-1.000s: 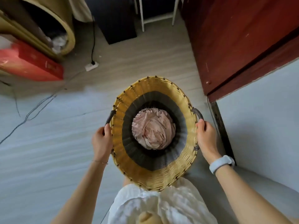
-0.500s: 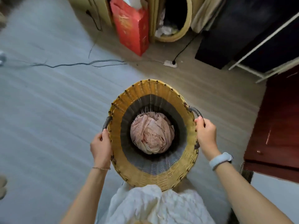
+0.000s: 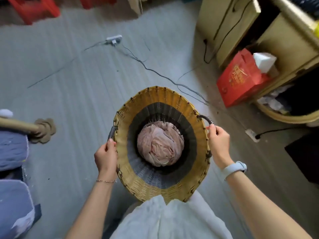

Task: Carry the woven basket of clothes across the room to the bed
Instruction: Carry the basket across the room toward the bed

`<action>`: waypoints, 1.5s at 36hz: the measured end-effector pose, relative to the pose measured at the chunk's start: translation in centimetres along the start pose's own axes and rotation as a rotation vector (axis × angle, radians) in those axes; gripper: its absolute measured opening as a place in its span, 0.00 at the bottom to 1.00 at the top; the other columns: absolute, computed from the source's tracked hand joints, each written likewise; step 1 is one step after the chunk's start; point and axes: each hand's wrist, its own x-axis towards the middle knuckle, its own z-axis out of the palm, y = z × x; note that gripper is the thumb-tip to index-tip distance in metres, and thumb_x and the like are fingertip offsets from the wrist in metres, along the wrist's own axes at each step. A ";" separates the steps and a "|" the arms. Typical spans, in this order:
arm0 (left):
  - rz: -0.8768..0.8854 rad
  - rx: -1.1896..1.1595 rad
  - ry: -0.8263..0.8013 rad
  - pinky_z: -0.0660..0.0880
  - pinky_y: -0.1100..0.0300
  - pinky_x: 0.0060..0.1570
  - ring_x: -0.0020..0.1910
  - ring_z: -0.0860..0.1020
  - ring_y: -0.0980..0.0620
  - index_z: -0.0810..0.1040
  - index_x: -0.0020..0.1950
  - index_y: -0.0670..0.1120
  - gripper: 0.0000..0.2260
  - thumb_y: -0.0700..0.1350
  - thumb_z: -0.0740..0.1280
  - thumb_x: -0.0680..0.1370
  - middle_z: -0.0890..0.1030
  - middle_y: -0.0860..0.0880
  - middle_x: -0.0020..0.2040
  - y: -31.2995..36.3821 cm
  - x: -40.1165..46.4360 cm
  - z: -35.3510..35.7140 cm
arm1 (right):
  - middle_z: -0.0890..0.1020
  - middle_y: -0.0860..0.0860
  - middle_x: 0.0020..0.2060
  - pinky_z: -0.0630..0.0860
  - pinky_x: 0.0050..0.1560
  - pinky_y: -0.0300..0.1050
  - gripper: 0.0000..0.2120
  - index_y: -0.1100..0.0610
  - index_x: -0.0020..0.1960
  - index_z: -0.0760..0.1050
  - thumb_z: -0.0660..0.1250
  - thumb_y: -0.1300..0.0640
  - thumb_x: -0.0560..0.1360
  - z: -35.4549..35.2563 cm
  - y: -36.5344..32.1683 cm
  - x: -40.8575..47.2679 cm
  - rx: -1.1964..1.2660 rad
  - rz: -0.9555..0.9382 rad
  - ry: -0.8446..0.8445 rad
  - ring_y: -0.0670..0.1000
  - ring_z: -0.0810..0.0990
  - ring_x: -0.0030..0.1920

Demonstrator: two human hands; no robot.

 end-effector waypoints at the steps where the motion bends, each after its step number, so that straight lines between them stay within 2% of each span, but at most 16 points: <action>1: -0.013 -0.025 0.027 0.63 0.59 0.31 0.29 0.65 0.53 0.74 0.35 0.45 0.14 0.46 0.59 0.79 0.68 0.49 0.29 0.7 0.7 0.2 | 0.68 0.57 0.33 0.61 0.38 0.46 0.20 0.73 0.46 0.72 0.56 0.54 0.77 1.0 -1.2 1.3 -0.010 -0.017 -0.030 0.54 0.65 0.34; 7: -0.079 -0.161 0.159 0.63 0.60 0.30 0.28 0.65 0.53 0.73 0.33 0.46 0.15 0.46 0.59 0.80 0.68 0.48 0.29 4.2 4.8 0.6 | 0.71 0.57 0.34 0.62 0.35 0.45 0.20 0.70 0.46 0.74 0.55 0.53 0.77 7.3 -8.5 7.3 -0.096 -0.099 -0.195 0.53 0.66 0.33; 12: -0.137 -0.255 0.258 0.64 0.70 0.21 0.16 0.67 0.61 0.74 0.34 0.46 0.14 0.45 0.60 0.79 0.68 0.48 0.28 6.8 9.8 -0.6 | 0.70 0.58 0.33 0.62 0.35 0.46 0.22 0.72 0.47 0.74 0.55 0.52 0.77 13.4 -14.4 10.4 -0.143 -0.208 -0.283 0.53 0.65 0.32; 18: -0.206 -0.346 0.338 0.64 0.61 0.28 0.24 0.67 0.54 0.73 0.32 0.45 0.14 0.45 0.61 0.78 0.69 0.47 0.28 9.4 17.2 -2.7 | 0.72 0.58 0.32 0.61 0.33 0.46 0.22 0.71 0.47 0.75 0.55 0.52 0.77 22.8 -20.4 12.5 -0.186 -0.273 -0.332 0.53 0.65 0.30; 22: -0.257 -0.378 0.379 0.64 0.61 0.28 0.16 0.67 0.60 0.73 0.31 0.45 0.15 0.45 0.62 0.78 0.69 0.47 0.28 10.8 23.9 -5.0 | 0.73 0.58 0.33 0.62 0.32 0.43 0.20 0.70 0.46 0.77 0.55 0.54 0.77 29.9 -24.4 13.3 -0.230 -0.289 -0.373 0.51 0.66 0.30; 25: -0.296 -0.407 0.400 0.65 0.65 0.24 0.17 0.68 0.60 0.74 0.31 0.45 0.14 0.44 0.63 0.77 0.70 0.48 0.28 12.2 29.3 -7.3 | 0.72 0.56 0.31 0.61 0.29 0.42 0.18 0.66 0.47 0.77 0.55 0.54 0.77 35.6 -27.8 13.7 -0.245 -0.291 -0.424 0.49 0.65 0.28; 28: -0.329 -0.416 0.440 0.66 0.59 0.31 0.24 0.68 0.51 0.74 0.30 0.45 0.15 0.44 0.63 0.77 0.71 0.49 0.24 13.9 34.1 -9.4 | 0.71 0.55 0.29 0.60 0.28 0.41 0.16 0.64 0.47 0.77 0.55 0.54 0.77 41.1 -31.7 13.9 -0.257 -0.297 -0.459 0.49 0.64 0.27; 31: -0.337 -0.431 0.479 0.65 0.56 0.36 0.26 0.66 0.49 0.74 0.29 0.46 0.15 0.45 0.63 0.77 0.71 0.47 0.26 15.8 38.2 -11.2 | 0.71 0.55 0.31 0.62 0.27 0.40 0.15 0.62 0.45 0.76 0.55 0.54 0.77 46.0 -35.4 13.9 -0.266 -0.328 -0.492 0.49 0.65 0.28; 35: -0.334 -0.479 0.493 0.63 0.58 0.31 0.26 0.66 0.52 0.75 0.33 0.48 0.14 0.44 0.61 0.78 0.71 0.49 0.26 18.6 43.3 -13.5 | 0.71 0.53 0.29 0.63 0.29 0.42 0.14 0.62 0.45 0.76 0.55 0.55 0.78 51.5 -39.9 14.3 -0.238 -0.323 -0.529 0.49 0.66 0.28; 39: -0.360 -0.519 0.530 0.64 0.64 0.26 0.18 0.68 0.60 0.73 0.32 0.47 0.13 0.44 0.62 0.77 0.72 0.55 0.18 21.1 48.9 -15.8 | 0.69 0.53 0.27 0.63 0.30 0.44 0.15 0.62 0.46 0.77 0.55 0.55 0.77 57.2 -43.7 15.7 -0.222 -0.334 -0.569 0.50 0.65 0.28; 43: -0.363 -0.529 0.582 0.67 0.66 0.24 0.21 0.69 0.58 0.74 0.33 0.47 0.12 0.45 0.63 0.77 0.71 0.49 0.29 24.3 54.7 -17.7 | 0.70 0.52 0.27 0.65 0.30 0.44 0.15 0.61 0.48 0.77 0.55 0.54 0.77 63.2 -47.6 17.5 -0.223 -0.352 -0.602 0.50 0.66 0.28; 47: -0.356 -0.551 0.656 0.64 0.72 0.18 0.15 0.68 0.62 0.75 0.32 0.47 0.13 0.43 0.63 0.77 0.72 0.49 0.25 27.2 60.3 -19.2 | 0.71 0.51 0.28 0.65 0.31 0.43 0.16 0.62 0.50 0.78 0.55 0.54 0.78 69.8 -52.2 19.6 -0.223 -0.368 -0.650 0.49 0.67 0.29; 49: -0.384 -0.539 0.677 0.65 0.69 0.20 0.19 0.69 0.60 0.76 0.33 0.43 0.12 0.43 0.64 0.76 0.73 0.49 0.25 28.5 62.7 -19.6 | 0.72 0.51 0.28 0.65 0.32 0.44 0.17 0.63 0.50 0.78 0.55 0.54 0.78 72.8 -54.1 20.3 -0.240 -0.394 -0.678 0.49 0.67 0.29; 51: -0.400 -0.511 0.708 0.68 0.64 0.29 0.27 0.72 0.48 0.79 0.43 0.34 0.12 0.44 0.64 0.76 0.75 0.43 0.30 29.7 65.4 -20.0 | 0.72 0.51 0.28 0.66 0.33 0.45 0.17 0.63 0.49 0.78 0.55 0.53 0.78 76.0 -55.9 20.8 -0.263 -0.426 -0.706 0.51 0.67 0.30; 53: -0.412 -0.499 0.708 0.74 0.51 0.42 0.38 0.75 0.34 0.77 0.53 0.31 0.18 0.47 0.63 0.76 0.80 0.30 0.44 30.6 67.9 -20.5 | 0.74 0.54 0.30 0.68 0.36 0.46 0.16 0.61 0.46 0.77 0.54 0.53 0.78 79.0 -57.8 20.8 -0.298 -0.456 -0.729 0.52 0.69 0.32; 54: -0.431 -0.483 0.694 0.75 0.43 0.51 0.45 0.76 0.29 0.76 0.55 0.31 0.20 0.49 0.62 0.77 0.79 0.27 0.52 31.3 69.2 -20.9 | 0.75 0.56 0.33 0.69 0.38 0.47 0.17 0.63 0.45 0.77 0.54 0.53 0.78 80.8 -58.8 20.8 -0.319 -0.473 -0.735 0.54 0.71 0.34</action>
